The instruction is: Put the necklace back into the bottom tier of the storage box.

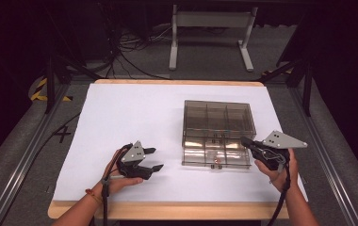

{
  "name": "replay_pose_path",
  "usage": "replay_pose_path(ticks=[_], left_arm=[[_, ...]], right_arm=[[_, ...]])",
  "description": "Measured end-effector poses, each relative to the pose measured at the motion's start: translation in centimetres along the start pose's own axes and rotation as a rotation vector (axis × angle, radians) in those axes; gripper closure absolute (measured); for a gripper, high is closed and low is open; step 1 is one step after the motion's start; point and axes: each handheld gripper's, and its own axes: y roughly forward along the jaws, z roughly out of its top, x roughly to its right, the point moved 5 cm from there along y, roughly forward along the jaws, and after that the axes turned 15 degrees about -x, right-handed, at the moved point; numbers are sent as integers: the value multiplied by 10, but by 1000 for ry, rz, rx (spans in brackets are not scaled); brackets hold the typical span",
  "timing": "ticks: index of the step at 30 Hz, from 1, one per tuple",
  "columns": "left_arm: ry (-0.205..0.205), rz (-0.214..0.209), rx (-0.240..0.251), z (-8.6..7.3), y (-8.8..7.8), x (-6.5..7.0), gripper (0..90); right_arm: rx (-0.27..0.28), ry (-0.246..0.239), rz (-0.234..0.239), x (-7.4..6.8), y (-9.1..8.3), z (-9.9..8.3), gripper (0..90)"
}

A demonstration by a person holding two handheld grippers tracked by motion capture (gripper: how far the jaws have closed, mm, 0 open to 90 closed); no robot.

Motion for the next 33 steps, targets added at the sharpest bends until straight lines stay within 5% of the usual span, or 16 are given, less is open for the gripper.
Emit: replay_pose_path(ticks=[11, 22, 33], left_arm=[[78, -80, -19, 6, 4, 16, 629], [126, -102, -30, 17, 8, 33, 865], [177, -102, -88, 29, 24, 47, 900]], right_arm=[[11, 3, -22, 6, -2, 1, 900], [21, 53, -63, 21, -2, 0, 900], [27, 101, -131, 34, 1, -3, 900]])
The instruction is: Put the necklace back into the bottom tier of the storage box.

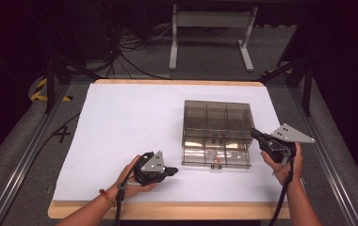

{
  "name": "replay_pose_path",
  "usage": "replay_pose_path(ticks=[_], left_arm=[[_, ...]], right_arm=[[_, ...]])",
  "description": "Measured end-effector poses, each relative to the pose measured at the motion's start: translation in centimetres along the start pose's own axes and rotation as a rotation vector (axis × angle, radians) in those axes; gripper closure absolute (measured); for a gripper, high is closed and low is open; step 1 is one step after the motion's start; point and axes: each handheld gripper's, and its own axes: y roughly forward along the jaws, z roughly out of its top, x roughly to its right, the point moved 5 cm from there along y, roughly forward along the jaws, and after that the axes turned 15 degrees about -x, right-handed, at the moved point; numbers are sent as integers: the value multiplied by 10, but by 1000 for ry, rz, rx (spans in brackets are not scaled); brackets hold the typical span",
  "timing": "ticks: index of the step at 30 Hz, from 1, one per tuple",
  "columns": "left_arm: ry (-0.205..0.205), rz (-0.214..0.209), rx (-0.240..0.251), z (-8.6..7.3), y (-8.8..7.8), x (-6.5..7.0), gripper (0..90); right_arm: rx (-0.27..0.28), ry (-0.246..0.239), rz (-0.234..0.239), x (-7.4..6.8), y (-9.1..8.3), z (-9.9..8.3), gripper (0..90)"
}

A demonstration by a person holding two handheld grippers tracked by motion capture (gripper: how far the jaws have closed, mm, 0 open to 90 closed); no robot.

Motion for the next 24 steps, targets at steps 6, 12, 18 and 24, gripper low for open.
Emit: replay_pose_path(ticks=[6, 12, 18, 24], left_arm=[[13, -2, -12, 16, 9, 5, 900], [26, 21, -35, 32, 22, 12, 899], [33, 31, -45, 43, 30, 13, 900], [47, 49, -56, 53, 42, 11, 899]], right_arm=[[1, 26, -31, 7, 0, -1, 900], [-17, 11, -37, 8, 5, -2, 900], [-32, 9, -48, 9, 10, -1, 900], [-48, 12, -46, 10, 12, 1, 900]])
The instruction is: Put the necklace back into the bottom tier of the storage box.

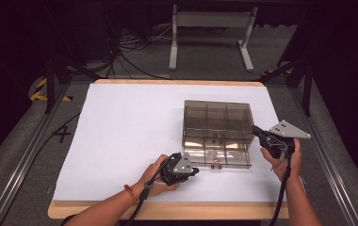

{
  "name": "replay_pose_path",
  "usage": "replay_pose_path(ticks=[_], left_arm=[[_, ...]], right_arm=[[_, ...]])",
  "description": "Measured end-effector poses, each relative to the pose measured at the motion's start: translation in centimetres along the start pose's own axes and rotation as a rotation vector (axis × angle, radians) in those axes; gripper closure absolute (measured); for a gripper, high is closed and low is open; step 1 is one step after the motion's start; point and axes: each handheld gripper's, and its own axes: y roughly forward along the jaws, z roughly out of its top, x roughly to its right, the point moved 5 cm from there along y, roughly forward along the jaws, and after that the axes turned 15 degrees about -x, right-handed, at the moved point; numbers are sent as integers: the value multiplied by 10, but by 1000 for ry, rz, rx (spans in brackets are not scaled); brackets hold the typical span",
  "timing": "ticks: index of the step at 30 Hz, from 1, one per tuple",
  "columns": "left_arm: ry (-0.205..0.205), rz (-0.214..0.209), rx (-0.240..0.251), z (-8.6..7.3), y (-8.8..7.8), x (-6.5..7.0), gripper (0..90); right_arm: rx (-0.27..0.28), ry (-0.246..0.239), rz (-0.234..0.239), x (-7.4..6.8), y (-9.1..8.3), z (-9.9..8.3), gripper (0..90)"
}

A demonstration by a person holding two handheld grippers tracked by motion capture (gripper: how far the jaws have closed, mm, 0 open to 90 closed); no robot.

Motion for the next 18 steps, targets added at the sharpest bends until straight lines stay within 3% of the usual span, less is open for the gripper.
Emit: replay_pose_path(ticks=[6, 18], left_arm=[[-23, 19, -3, 6, 7, -5, 899], [-37, 35, -29, 10, 19, -16, 898]], right_arm=[[-11, -14, -11, -1, 0, 1, 900], [-3, 2, 1, -1, 0, -1, 900]])
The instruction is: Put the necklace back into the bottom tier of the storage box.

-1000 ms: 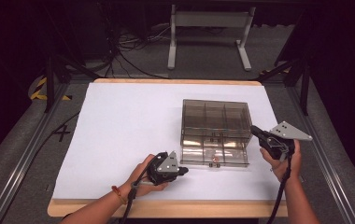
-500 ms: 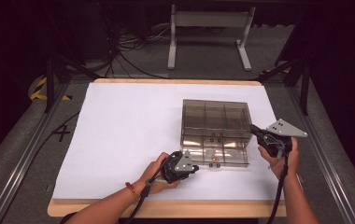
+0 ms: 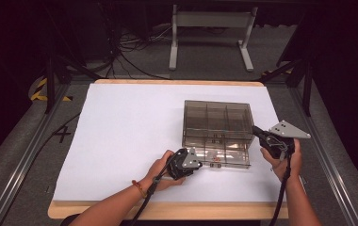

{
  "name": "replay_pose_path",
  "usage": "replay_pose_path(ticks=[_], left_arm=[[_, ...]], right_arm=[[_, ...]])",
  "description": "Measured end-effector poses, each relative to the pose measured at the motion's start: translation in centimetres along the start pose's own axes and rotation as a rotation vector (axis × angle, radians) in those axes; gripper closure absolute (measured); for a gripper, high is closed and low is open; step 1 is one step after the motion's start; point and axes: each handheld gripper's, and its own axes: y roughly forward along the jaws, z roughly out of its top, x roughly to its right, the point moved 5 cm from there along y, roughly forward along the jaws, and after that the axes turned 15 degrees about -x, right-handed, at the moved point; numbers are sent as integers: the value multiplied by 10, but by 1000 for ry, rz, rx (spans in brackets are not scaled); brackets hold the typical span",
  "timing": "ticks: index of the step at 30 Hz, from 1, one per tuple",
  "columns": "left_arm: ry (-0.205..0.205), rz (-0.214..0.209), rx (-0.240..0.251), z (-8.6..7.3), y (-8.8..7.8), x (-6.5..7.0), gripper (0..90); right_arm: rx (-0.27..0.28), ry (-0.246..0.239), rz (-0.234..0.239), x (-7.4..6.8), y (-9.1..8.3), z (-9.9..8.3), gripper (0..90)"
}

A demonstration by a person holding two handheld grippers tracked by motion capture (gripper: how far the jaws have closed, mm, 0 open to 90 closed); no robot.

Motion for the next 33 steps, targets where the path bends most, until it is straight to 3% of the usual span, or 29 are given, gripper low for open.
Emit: replay_pose_path(ticks=[7, 22, 29, 33], left_arm=[[10, 17, 6, 6, 4, -7, 897], [-30, 41, 22, 7, 8, -24, 893], [-23, 76, 8, 10, 10, -33, 893], [-25, 76, 0, 11, 11, -34, 893]], right_arm=[[2, 2, 0, 0, 0, 0, 900], [5, 2, 11, 1, 0, -1, 900], [7, 3, 15, 1, 0, -1, 900], [8, 8, 20, 1, 0, -1, 900]])
